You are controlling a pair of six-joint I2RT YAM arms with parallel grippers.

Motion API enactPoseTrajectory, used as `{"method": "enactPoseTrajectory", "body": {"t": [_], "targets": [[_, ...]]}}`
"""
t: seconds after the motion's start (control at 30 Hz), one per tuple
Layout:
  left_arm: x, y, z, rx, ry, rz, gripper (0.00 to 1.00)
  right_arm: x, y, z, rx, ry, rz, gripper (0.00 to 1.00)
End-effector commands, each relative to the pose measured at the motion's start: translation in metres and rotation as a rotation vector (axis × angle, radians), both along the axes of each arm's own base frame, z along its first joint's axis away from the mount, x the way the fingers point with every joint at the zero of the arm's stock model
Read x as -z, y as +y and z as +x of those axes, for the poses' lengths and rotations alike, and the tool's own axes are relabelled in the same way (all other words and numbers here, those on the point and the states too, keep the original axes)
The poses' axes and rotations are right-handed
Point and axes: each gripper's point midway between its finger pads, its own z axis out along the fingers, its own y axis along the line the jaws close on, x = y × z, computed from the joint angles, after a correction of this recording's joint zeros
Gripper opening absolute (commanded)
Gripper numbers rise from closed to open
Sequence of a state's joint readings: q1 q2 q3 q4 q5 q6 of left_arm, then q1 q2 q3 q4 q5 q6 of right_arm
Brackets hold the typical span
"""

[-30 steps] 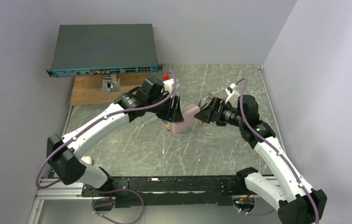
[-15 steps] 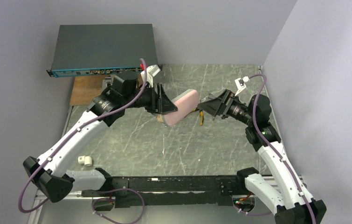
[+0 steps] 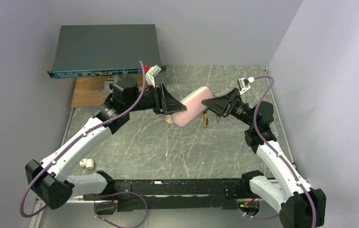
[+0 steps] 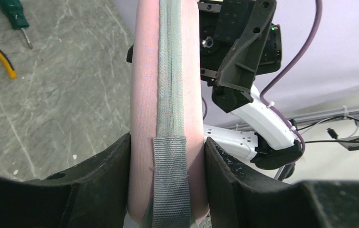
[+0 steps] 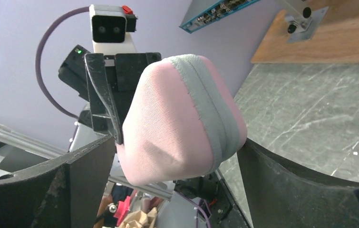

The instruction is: Open the umbrella

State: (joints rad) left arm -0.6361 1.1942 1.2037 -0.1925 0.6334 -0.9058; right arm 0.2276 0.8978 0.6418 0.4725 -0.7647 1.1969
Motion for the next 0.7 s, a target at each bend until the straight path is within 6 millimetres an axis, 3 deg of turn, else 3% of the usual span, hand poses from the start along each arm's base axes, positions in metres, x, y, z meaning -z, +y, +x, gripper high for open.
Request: {"method": "enactPoseTrajectory", "body": {"t": [0.0, 0.23, 0.4, 0.43, 0.47, 0.5, 0.53, 0.57, 0.6, 0.67], "targets": [[-0.050, -0.005, -0.008, 0.058, -0.095, -0.187, 0.00, -0.032, 0.002, -0.002, -0.047, -0.108, 0.078, 0.99], [-0.049, -0.008, -0.010, 0.076, -0.078, -0.223, 0.00, -0.028, 0.007, -0.002, -0.113, -0.107, 0.154, 0.72], [-0.042, -0.008, -0.009, 0.067, -0.078, -0.196, 0.00, -0.028, 0.008, -0.002, -0.128, -0.106, 0.143, 0.36], [-0.041, -0.008, -0.009, 0.066, -0.081, -0.189, 0.04, -0.029, 0.008, -0.003, -0.130, -0.111, 0.136, 0.30], [-0.038, -0.008, -0.008, 0.061, -0.082, -0.177, 0.16, -0.029, 0.009, -0.004, -0.130, -0.110, 0.128, 0.24], [-0.037, -0.006, -0.008, 0.051, -0.089, -0.163, 0.35, -0.028, 0.009, -0.004, -0.127, -0.107, 0.117, 0.19], [-0.034, -0.004, -0.005, 0.033, -0.096, -0.140, 0.64, -0.027, 0.009, -0.004, -0.126, -0.109, 0.102, 0.16], [-0.029, -0.003, -0.004, 0.016, -0.099, -0.111, 0.81, -0.027, 0.009, -0.005, -0.124, -0.109, 0.090, 0.14], [-0.024, 0.000, -0.002, 0.003, -0.105, -0.080, 0.93, -0.028, 0.009, -0.006, -0.124, -0.104, 0.081, 0.12], [-0.018, 0.001, -0.002, 0.008, -0.125, -0.043, 0.99, -0.028, 0.008, -0.007, -0.120, -0.104, 0.068, 0.12]]}}
